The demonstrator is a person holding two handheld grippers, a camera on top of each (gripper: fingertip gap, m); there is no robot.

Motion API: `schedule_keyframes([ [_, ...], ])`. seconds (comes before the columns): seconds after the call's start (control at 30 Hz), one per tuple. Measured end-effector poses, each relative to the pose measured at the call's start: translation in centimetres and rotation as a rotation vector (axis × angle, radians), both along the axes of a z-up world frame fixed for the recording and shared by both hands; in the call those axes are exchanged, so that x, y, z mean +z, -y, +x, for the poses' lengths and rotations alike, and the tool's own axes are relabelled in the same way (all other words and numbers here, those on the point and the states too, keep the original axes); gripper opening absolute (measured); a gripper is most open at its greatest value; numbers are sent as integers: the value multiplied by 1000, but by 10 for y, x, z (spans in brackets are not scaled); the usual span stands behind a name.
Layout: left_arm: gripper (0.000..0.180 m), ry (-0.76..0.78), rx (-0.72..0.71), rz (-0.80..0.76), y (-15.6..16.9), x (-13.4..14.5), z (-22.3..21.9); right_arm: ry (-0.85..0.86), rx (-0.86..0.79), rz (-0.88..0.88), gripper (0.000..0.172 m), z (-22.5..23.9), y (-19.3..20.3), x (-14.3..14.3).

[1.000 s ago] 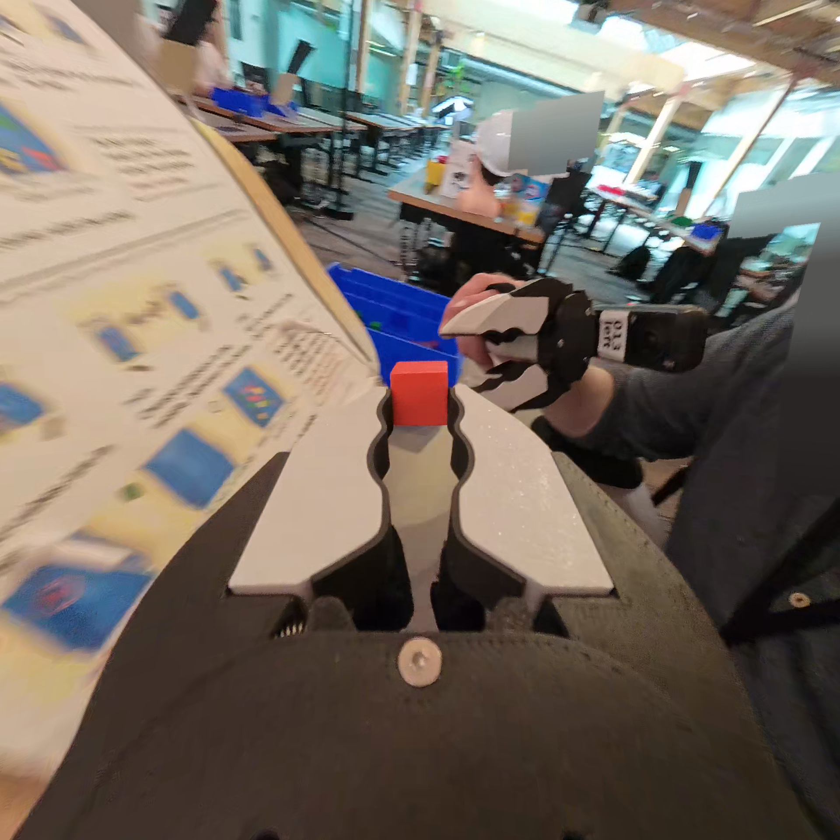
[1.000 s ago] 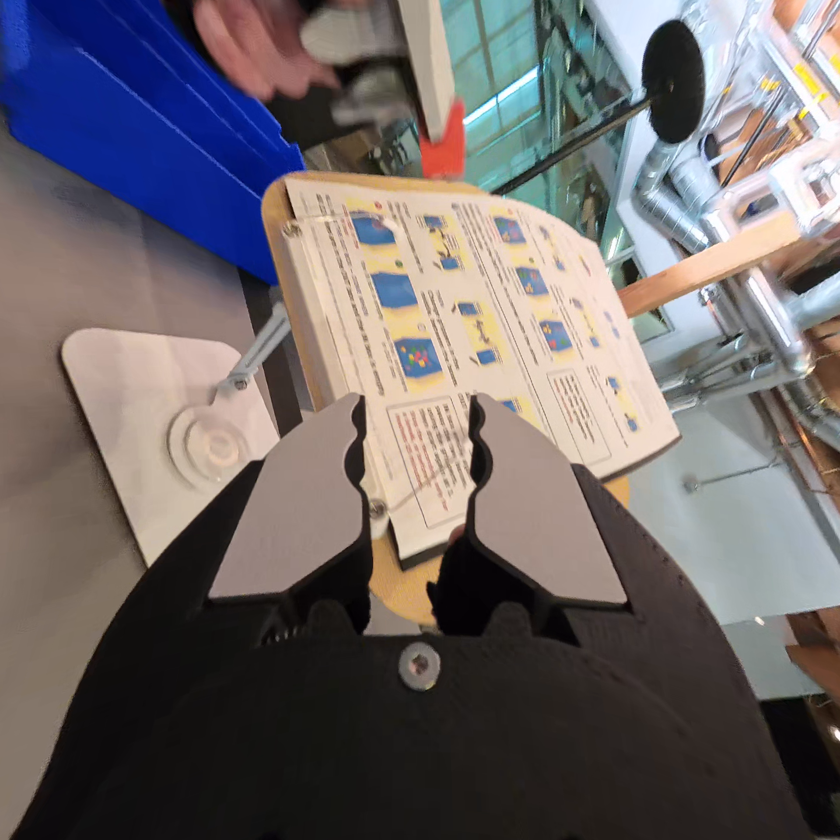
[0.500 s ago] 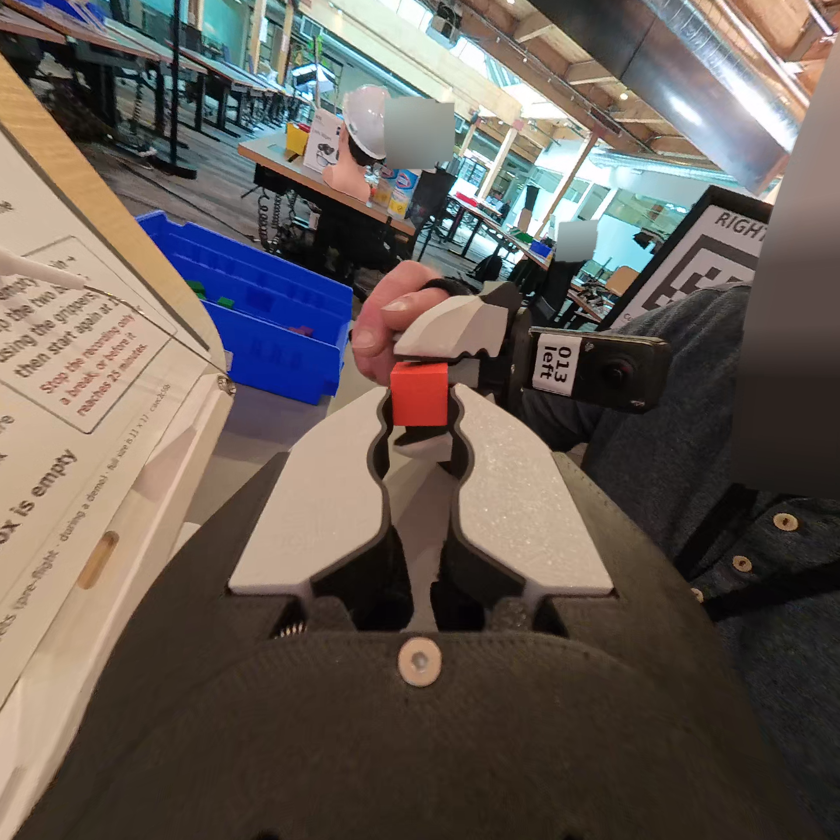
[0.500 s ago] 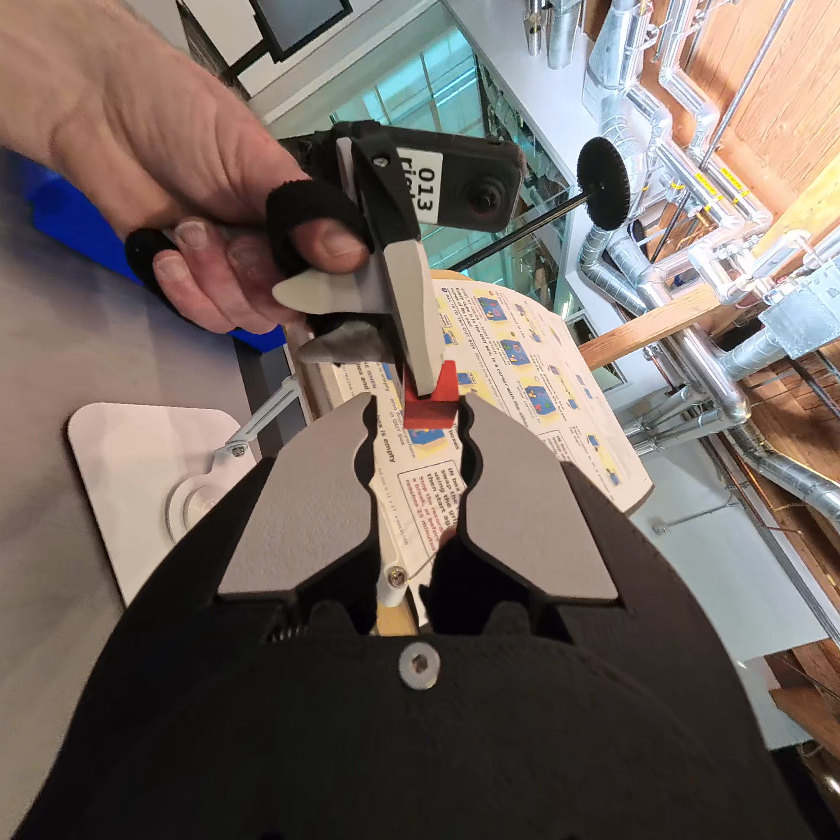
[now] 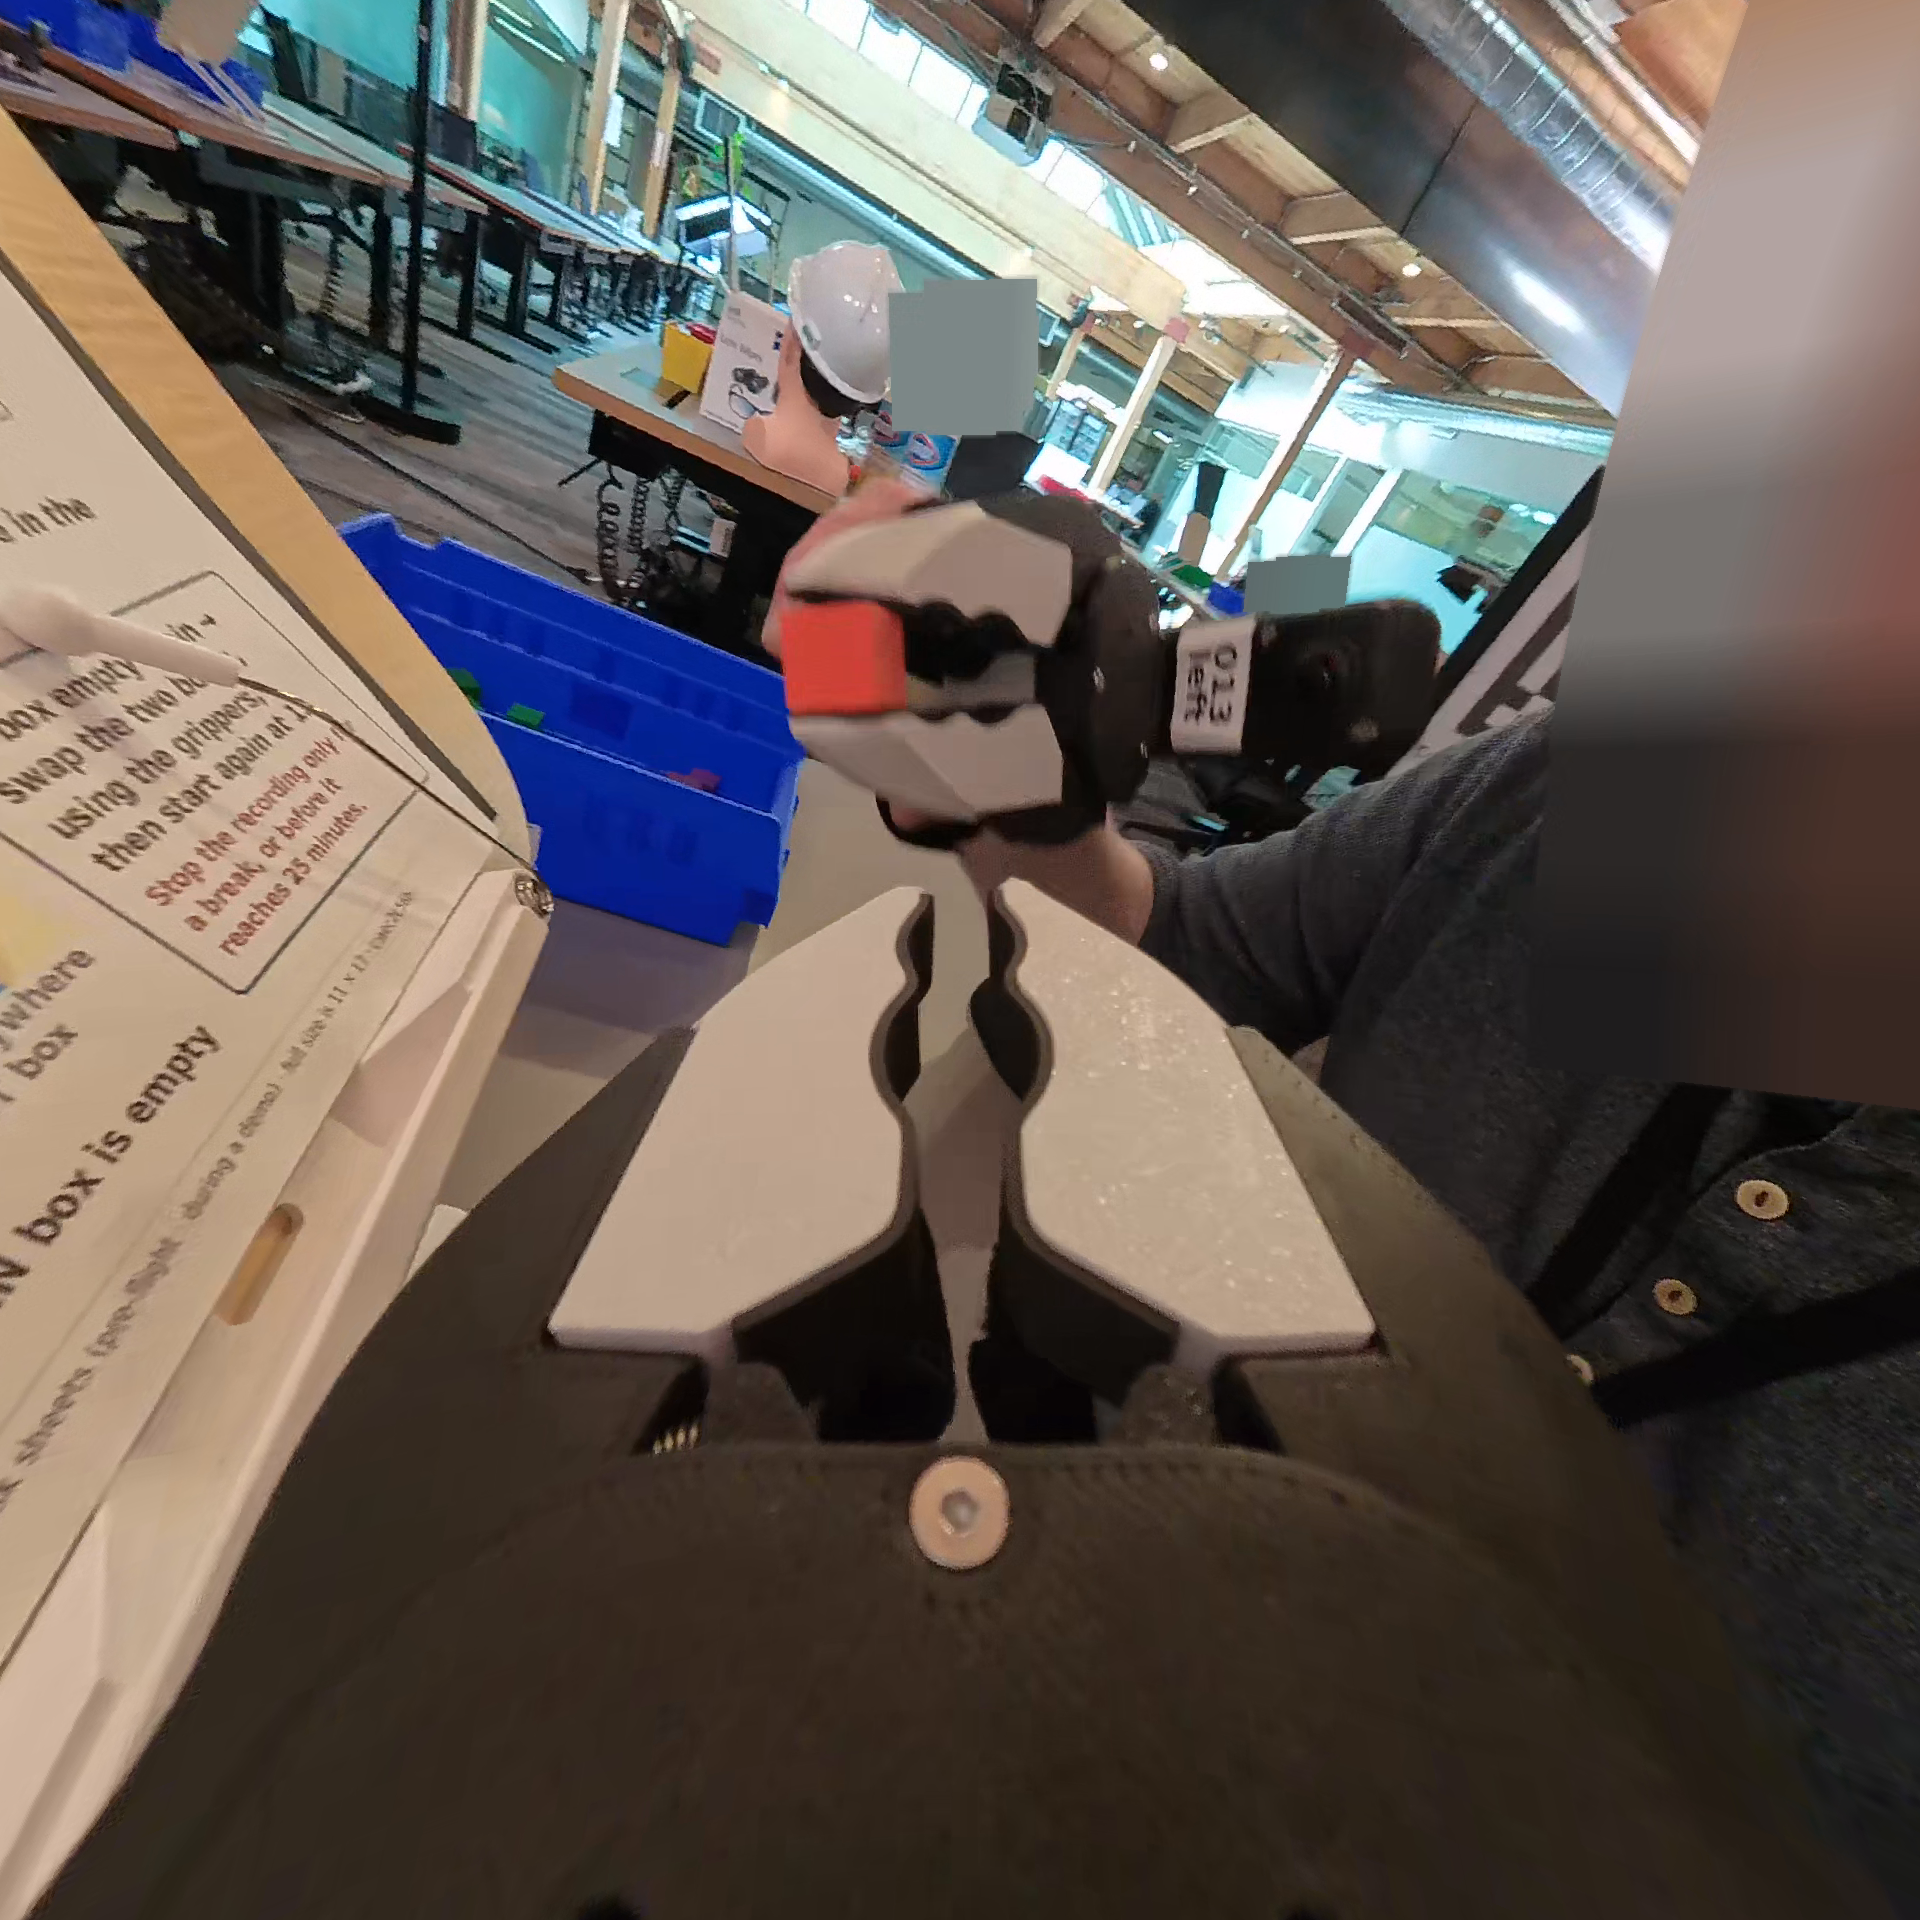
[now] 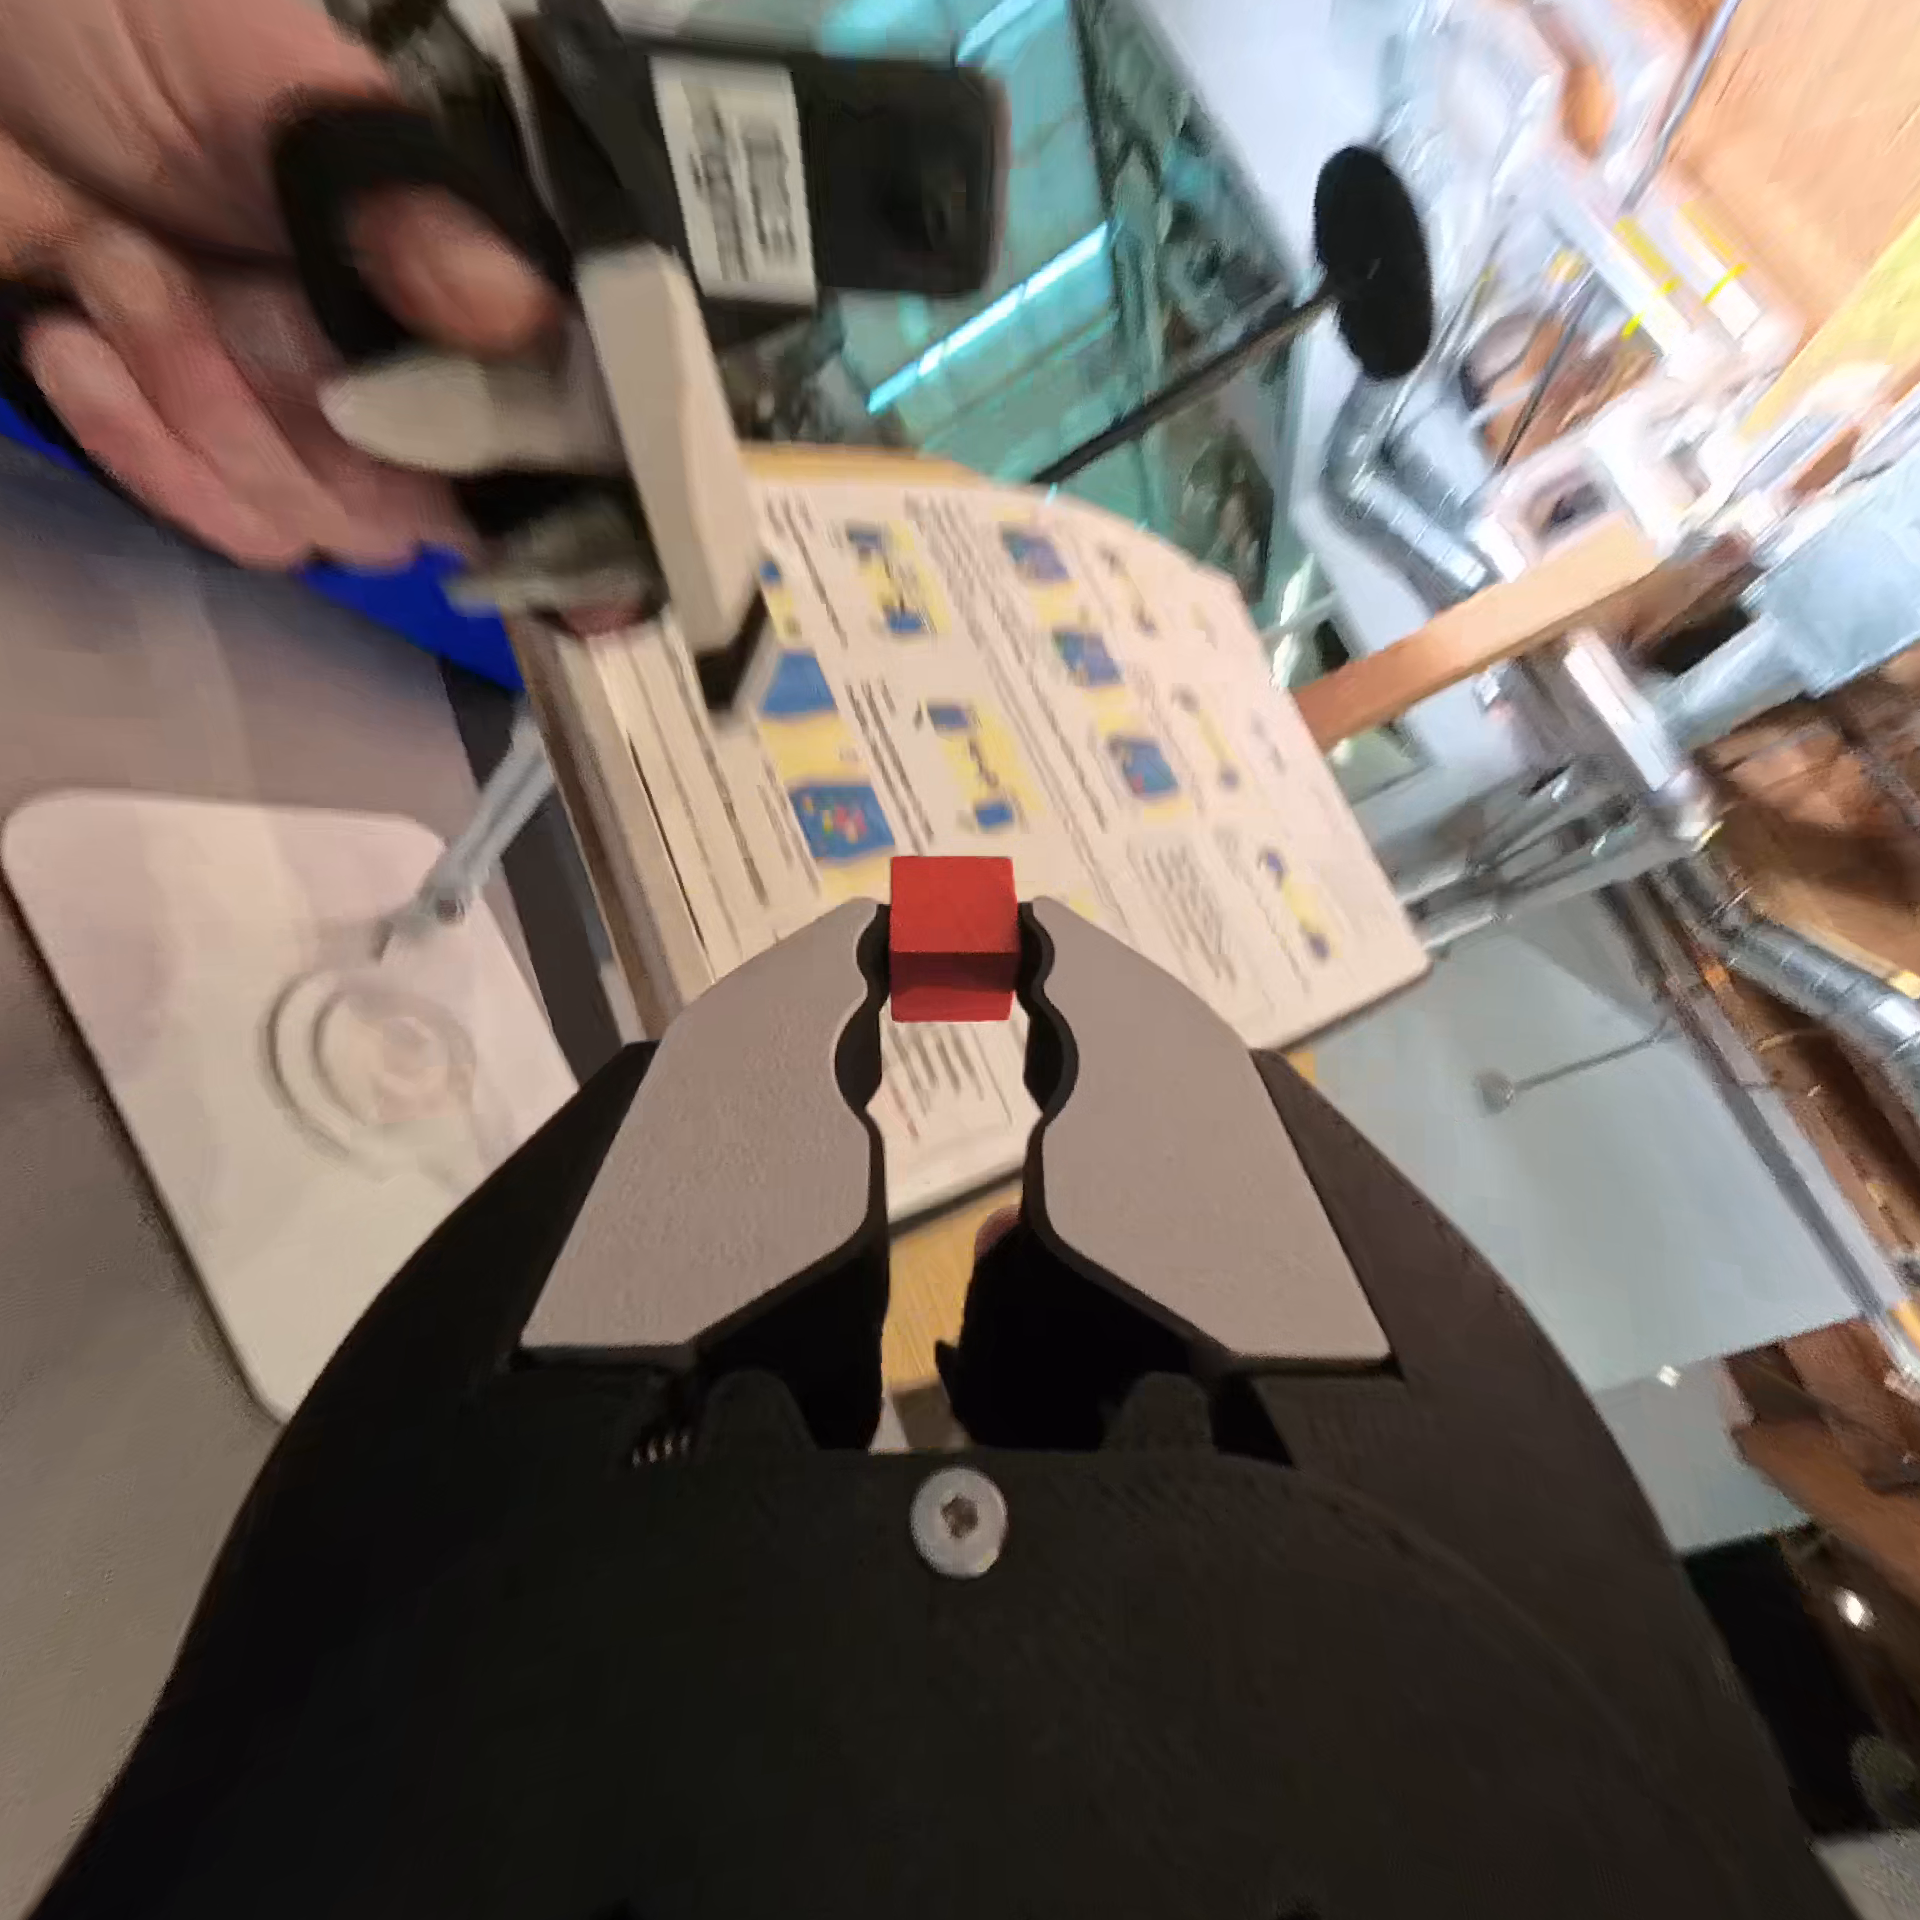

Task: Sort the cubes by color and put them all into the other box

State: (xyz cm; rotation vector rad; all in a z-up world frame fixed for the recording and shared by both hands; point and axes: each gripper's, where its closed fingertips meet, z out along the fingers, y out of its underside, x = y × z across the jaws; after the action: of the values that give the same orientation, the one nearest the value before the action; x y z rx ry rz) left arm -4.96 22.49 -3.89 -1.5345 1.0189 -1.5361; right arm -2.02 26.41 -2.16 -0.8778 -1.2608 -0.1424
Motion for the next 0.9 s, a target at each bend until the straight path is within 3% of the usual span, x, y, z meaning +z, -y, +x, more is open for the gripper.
schedule_keyframes([
  [0.07, 0, -20, 21, 33, -2, 0, -3, 22, -87, -34, 23, 33, -23, 5],
  [0.2, 0, -78, 56, 98, -4, -4, -4, 82, -312, -142, 23, 123, -68, 7],
  [0.33, 0, -120, 51, 122, -2, -11, 1, 174, -497, -371, 23, 207, -90, -24],
  [0.47, 0, -133, 38, 109, -2, -18, 5, 345, -645, -641, 23, 265, -93, -85],
  [0.67, 0, -149, 34, 108, -2, -23, 7, 542, -641, -975, 23, 282, -82, -167],
  [0.9, 0, -154, 42, 120, -3, -22, 6, 706, -575, -1142, 23, 267, -73, -224],
])
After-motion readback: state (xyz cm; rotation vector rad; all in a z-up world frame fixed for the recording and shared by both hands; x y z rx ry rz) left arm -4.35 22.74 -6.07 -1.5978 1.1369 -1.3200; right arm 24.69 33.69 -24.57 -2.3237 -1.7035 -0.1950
